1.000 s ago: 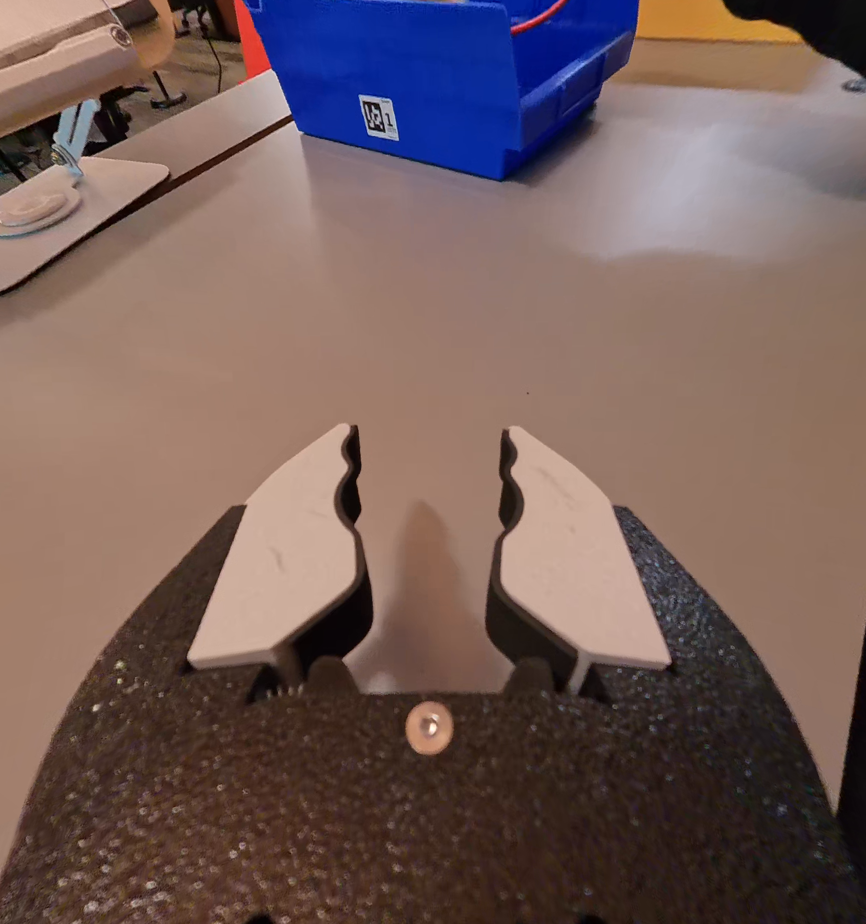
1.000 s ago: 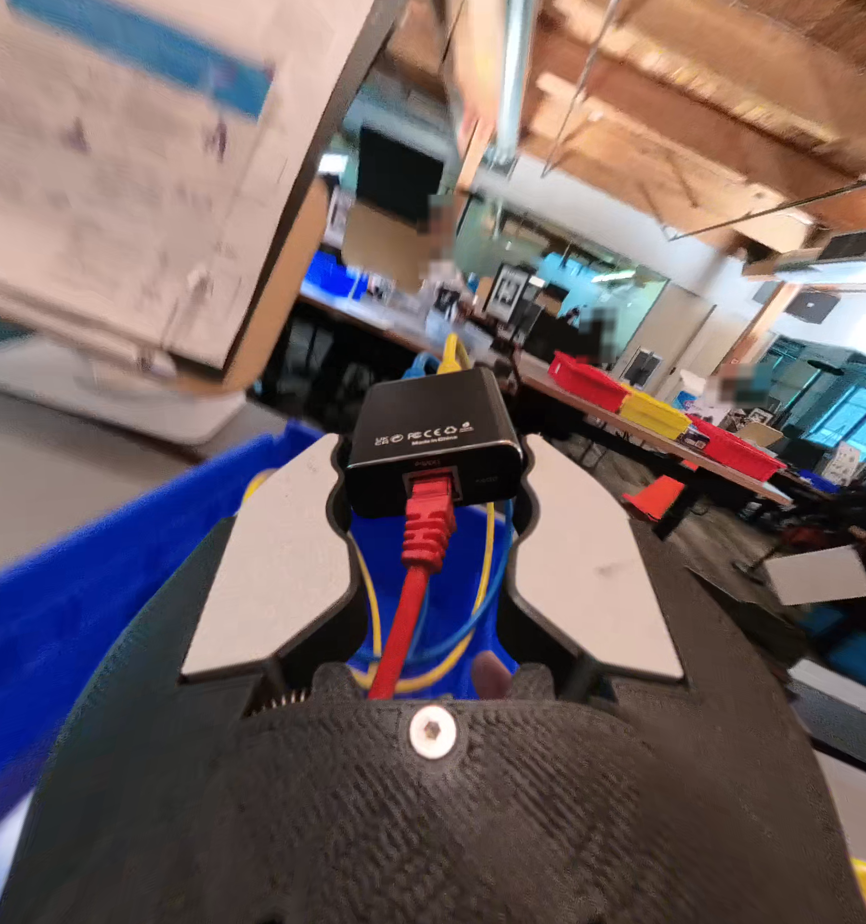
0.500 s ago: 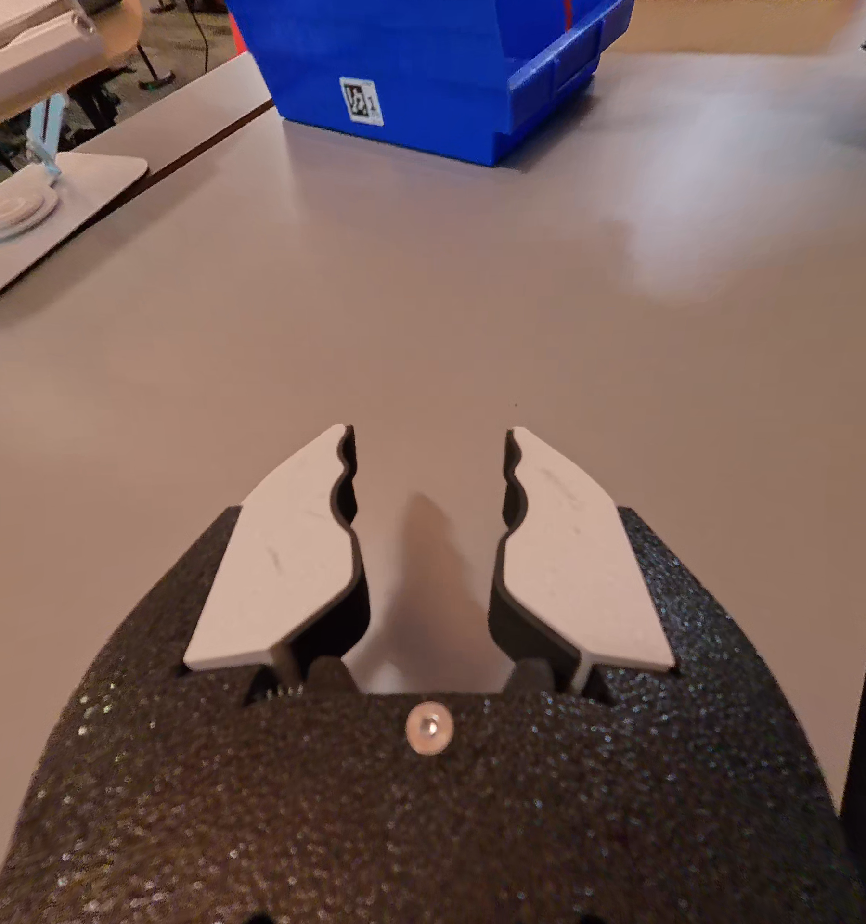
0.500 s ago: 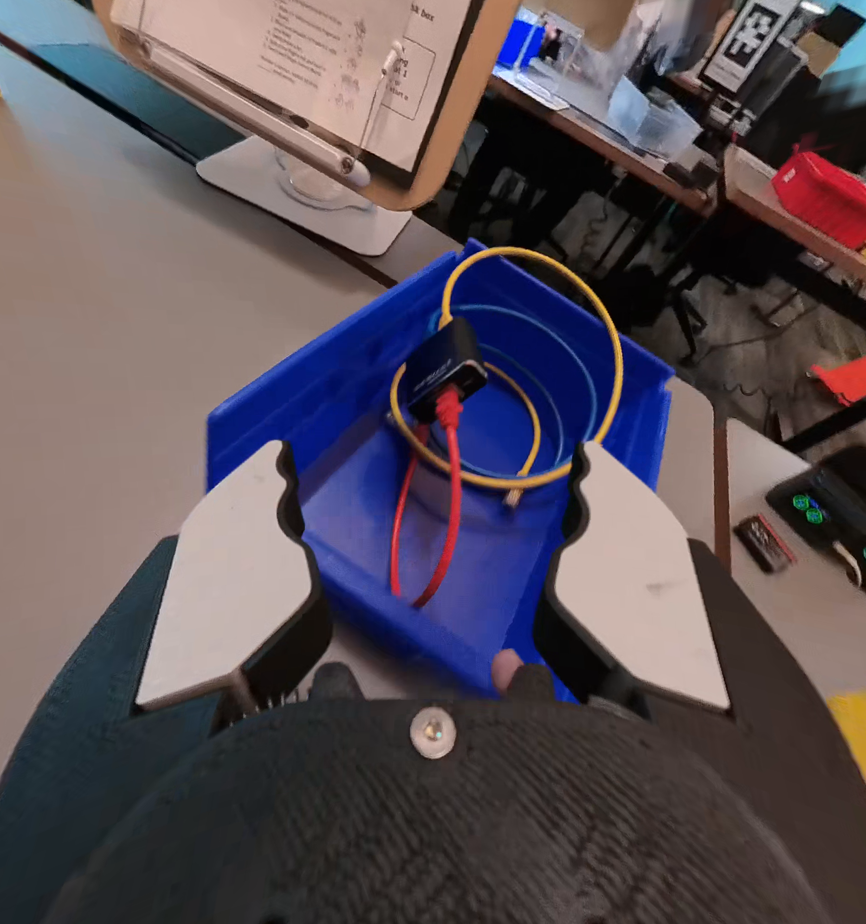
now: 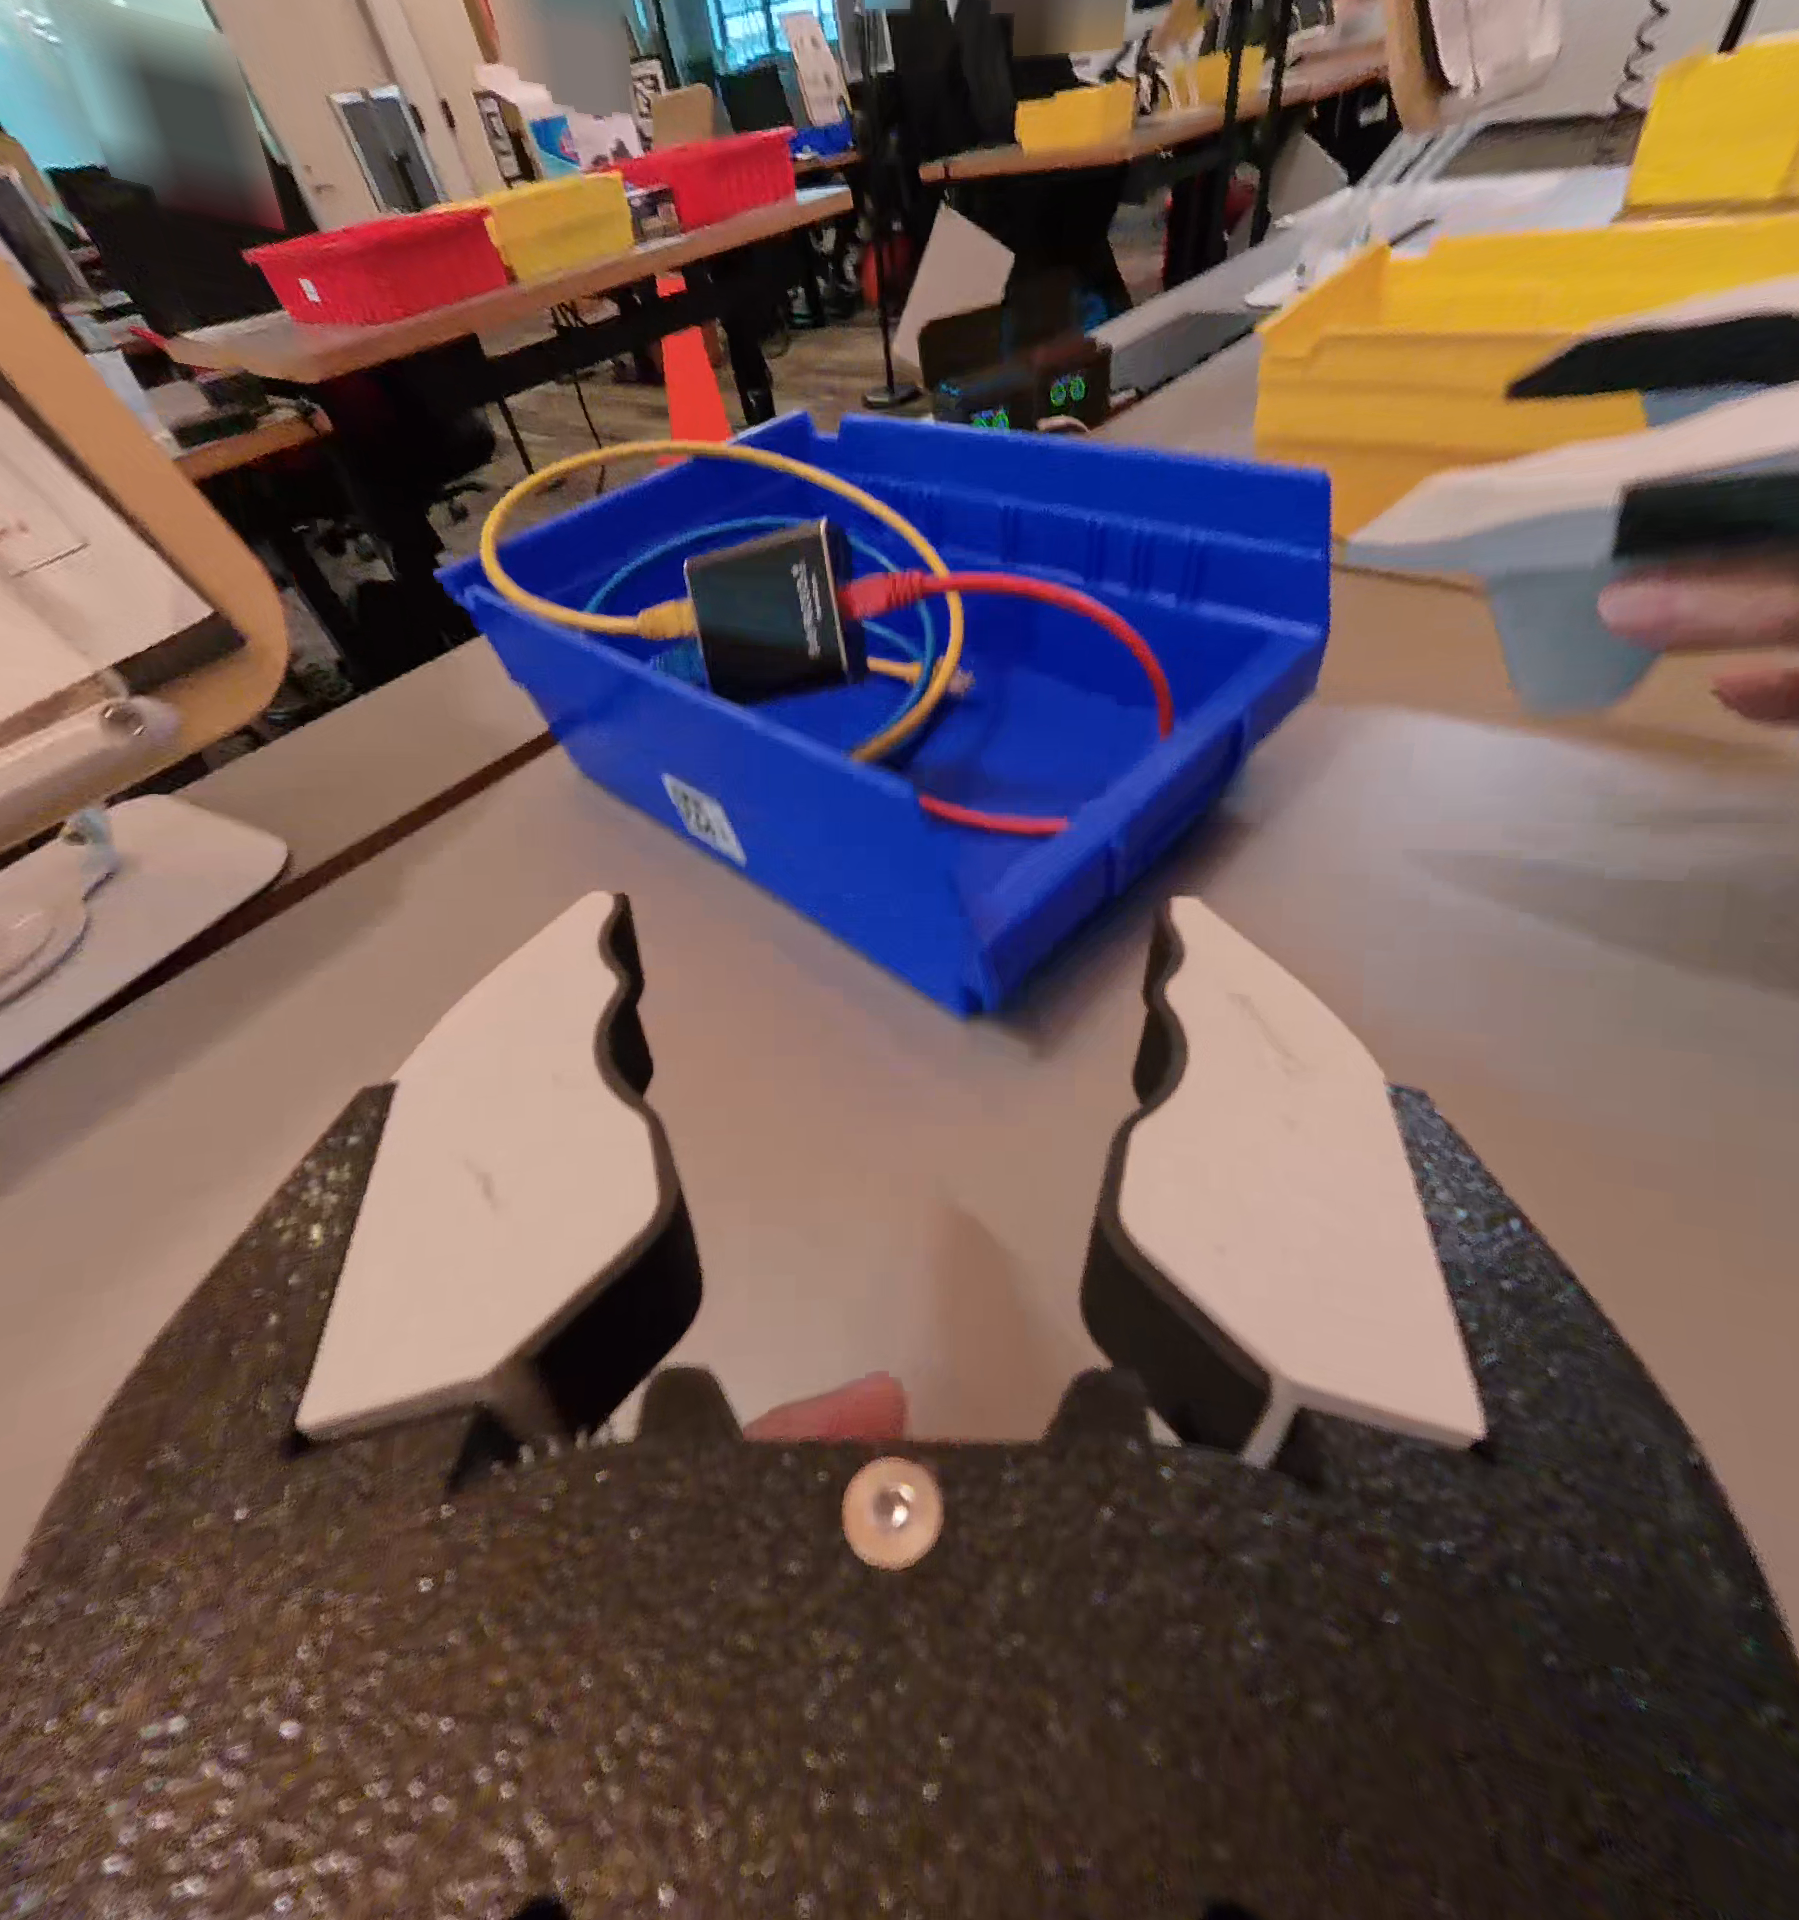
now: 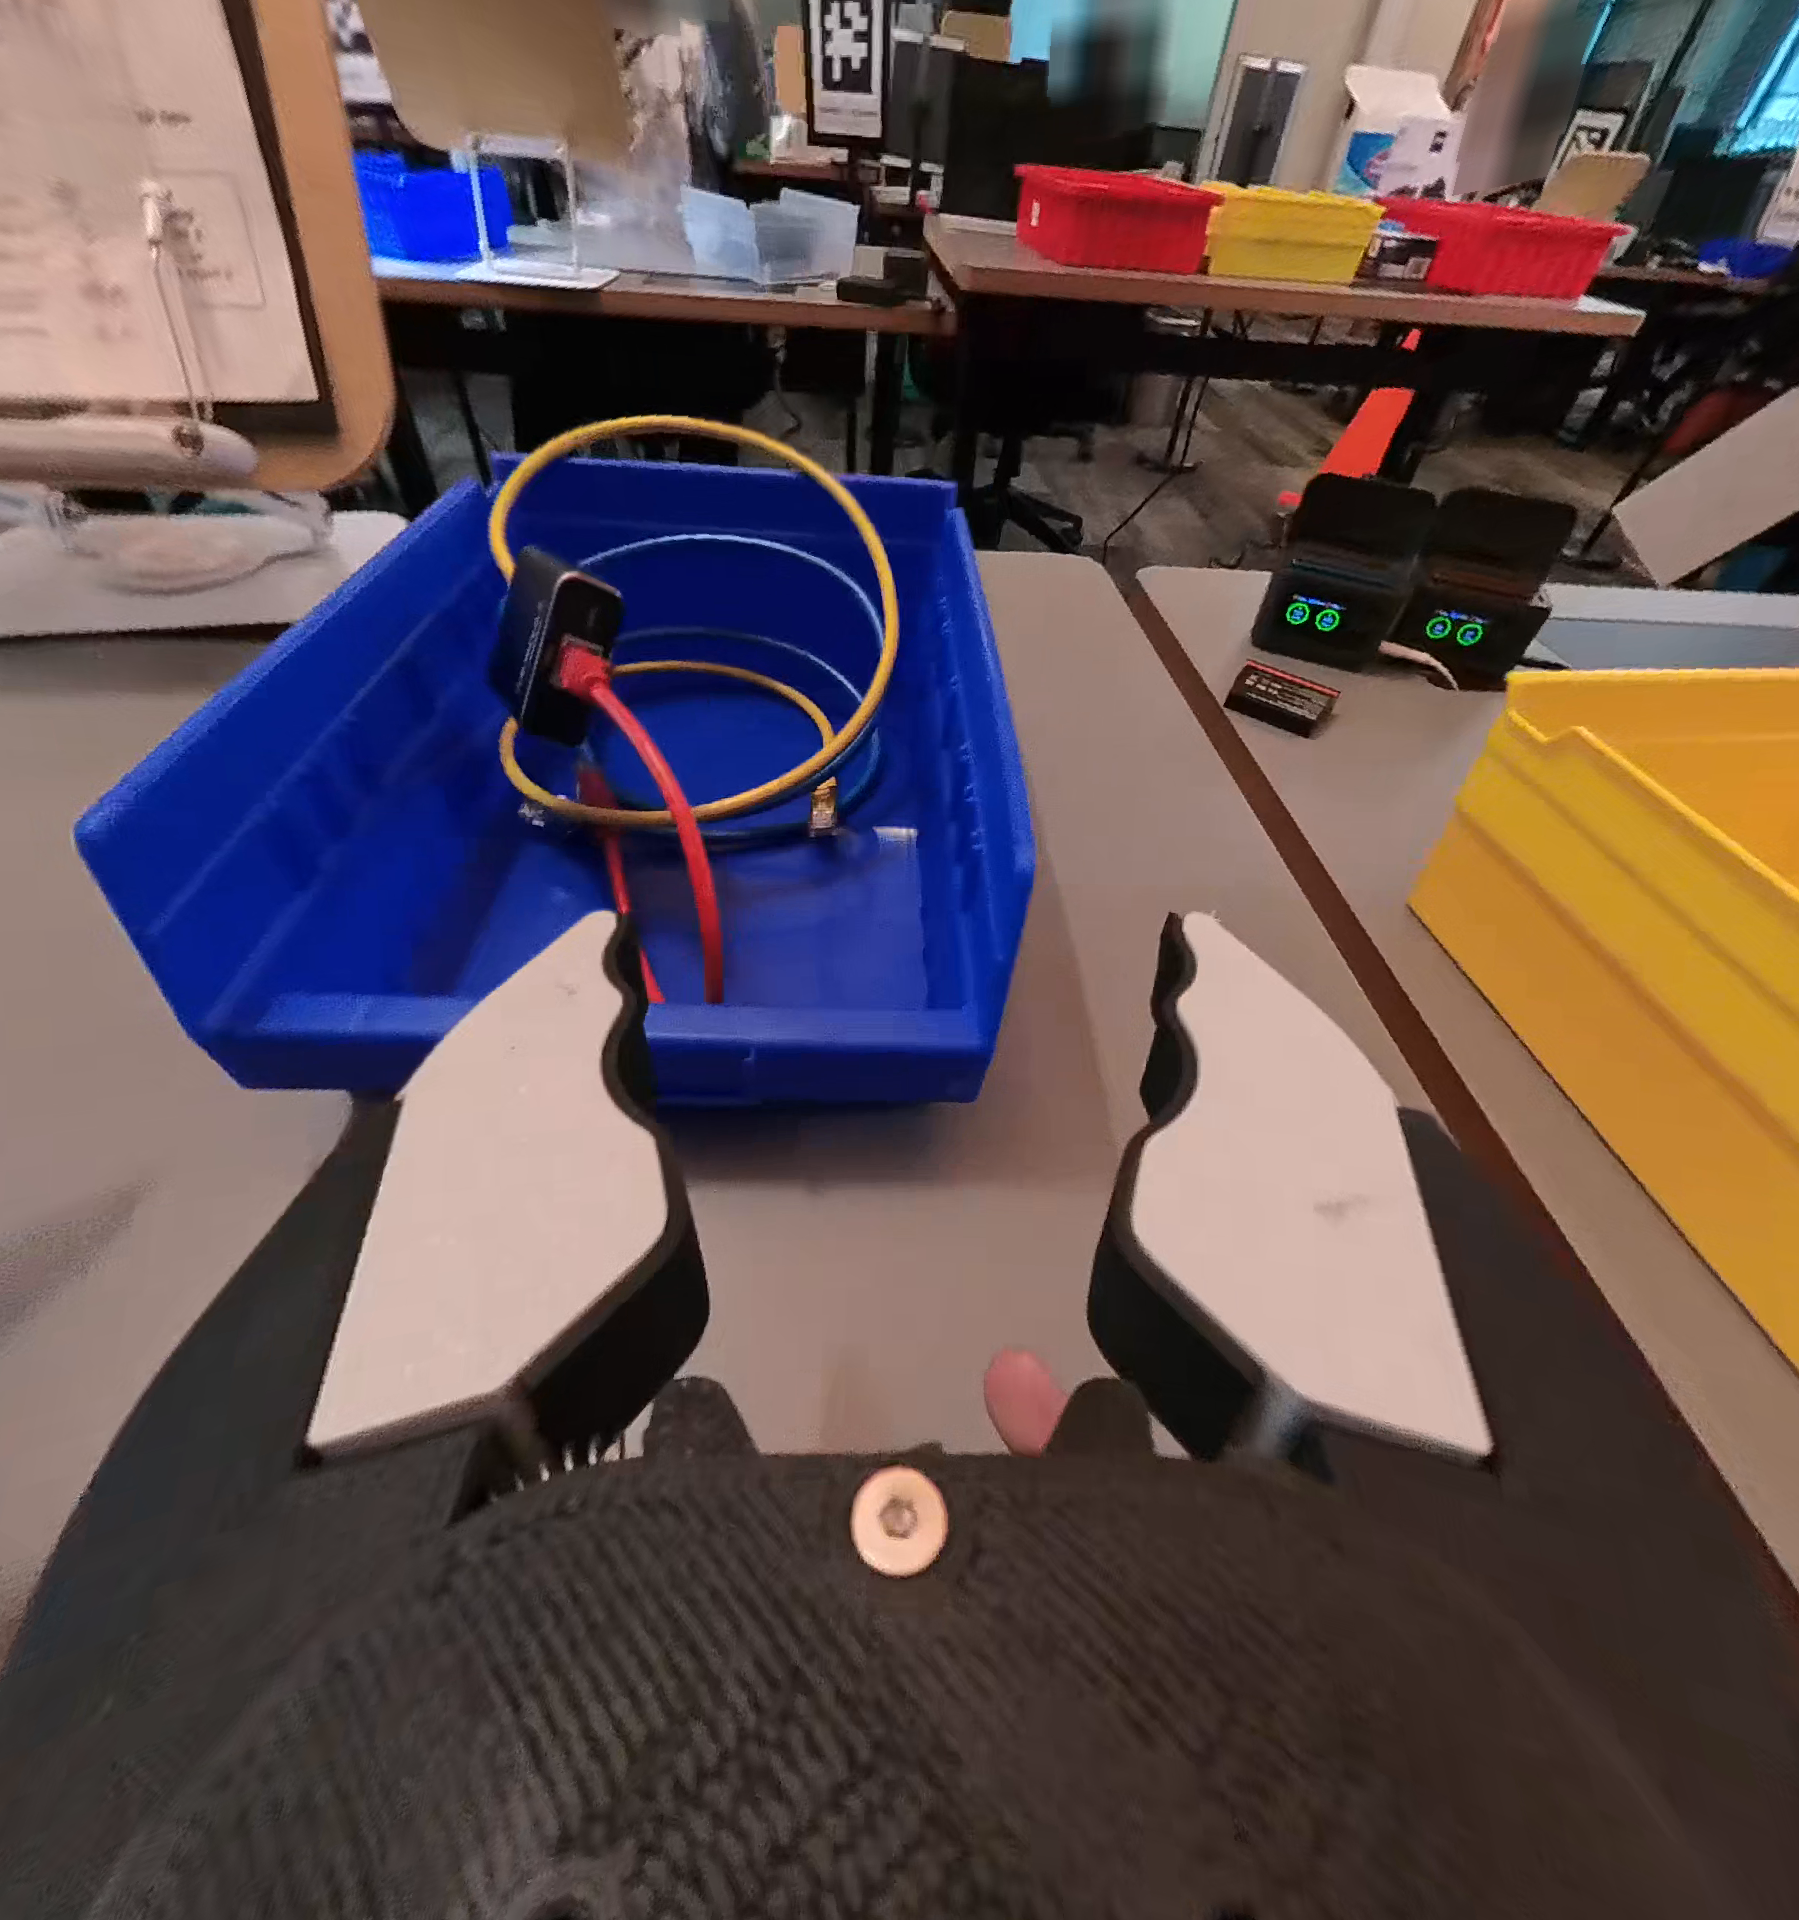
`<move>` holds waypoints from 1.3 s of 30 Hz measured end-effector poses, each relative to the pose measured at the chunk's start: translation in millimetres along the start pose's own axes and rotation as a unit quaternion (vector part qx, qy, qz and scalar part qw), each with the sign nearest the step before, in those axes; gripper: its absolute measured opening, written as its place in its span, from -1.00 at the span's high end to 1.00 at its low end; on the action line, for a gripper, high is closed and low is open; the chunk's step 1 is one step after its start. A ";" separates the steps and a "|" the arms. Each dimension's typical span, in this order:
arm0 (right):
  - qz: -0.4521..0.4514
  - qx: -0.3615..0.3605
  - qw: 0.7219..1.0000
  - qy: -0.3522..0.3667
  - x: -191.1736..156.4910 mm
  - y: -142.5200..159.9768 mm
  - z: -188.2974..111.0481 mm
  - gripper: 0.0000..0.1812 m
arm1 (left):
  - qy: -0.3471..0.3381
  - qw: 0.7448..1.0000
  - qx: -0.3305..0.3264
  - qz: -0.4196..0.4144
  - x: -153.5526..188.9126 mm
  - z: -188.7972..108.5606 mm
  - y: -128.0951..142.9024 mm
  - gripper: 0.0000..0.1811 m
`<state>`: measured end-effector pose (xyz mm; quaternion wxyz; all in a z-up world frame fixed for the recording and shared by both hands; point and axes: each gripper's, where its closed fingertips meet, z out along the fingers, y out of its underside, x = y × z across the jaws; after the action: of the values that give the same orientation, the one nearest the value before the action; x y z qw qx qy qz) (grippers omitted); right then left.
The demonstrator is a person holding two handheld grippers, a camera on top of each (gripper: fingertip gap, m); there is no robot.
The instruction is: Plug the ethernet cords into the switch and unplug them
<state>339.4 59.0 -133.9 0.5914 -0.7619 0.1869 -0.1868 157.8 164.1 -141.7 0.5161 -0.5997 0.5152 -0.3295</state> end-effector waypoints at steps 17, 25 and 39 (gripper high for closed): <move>-0.003 0.004 0.999 -0.032 -15.8 -6.5 8.9 -0.07 | -0.143 0.987 -0.071 0.031 -55.0 84.7 31.7 0.88; -0.037 0.024 0.996 -0.080 -55.6 -29.6 -1.8 -0.05 | -0.150 0.985 -0.065 -0.051 -118.5 16.2 57.8 0.96; 0.000 -0.044 0.850 -0.525 -403.2 -88.7 -62.3 0.07 | -0.239 0.963 -0.058 -0.111 -192.2 -238.1 132.6 0.97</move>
<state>-33.4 231.7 -59.1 0.5674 -0.7717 -0.1434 0.2488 -148.2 290.1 -183.0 0.5484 -0.7435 0.3253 -0.2019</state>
